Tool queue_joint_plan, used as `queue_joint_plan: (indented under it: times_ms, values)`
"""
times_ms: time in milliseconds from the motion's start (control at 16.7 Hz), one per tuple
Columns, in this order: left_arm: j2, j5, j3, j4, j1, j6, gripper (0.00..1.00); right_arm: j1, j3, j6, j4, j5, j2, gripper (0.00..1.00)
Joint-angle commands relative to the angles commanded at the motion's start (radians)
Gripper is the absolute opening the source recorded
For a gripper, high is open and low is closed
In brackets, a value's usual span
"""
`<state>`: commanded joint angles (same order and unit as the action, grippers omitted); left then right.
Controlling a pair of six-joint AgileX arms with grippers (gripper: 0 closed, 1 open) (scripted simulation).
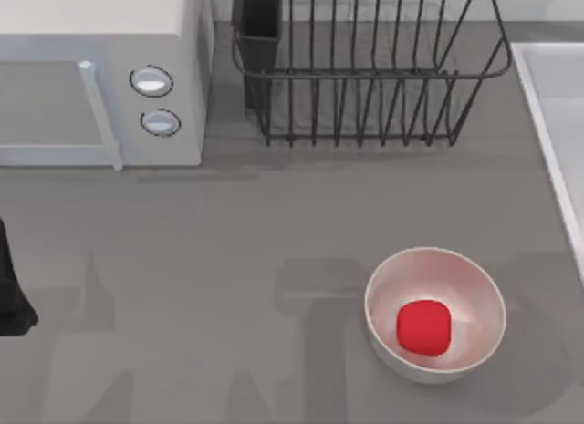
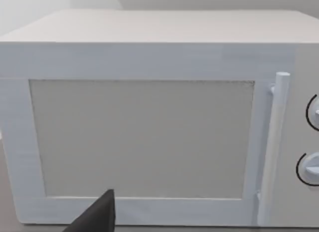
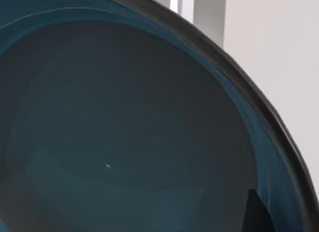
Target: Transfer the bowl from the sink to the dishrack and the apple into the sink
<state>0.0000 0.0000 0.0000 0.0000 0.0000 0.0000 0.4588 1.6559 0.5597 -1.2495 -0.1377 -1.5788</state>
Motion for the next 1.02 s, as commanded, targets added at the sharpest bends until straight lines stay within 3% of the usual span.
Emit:
queue_joint_plan:
  times_ms: [660,840,1020]
  values:
    - [0.000,0.000,0.000,0.000,0.000,0.000,1.00,-0.964,0.013,-0.455,0.956,-0.513,-0.076,0.00]
    - [0.000,0.000,0.000,0.000,0.000,0.000,1.00,-1.143,0.006,-0.533,1.136,-0.615,-0.083,0.00]
    - [0.000,0.000,0.000,0.000,0.000,0.000,1.00,-1.239,0.000,-0.576,1.230,-0.675,-0.086,0.00]
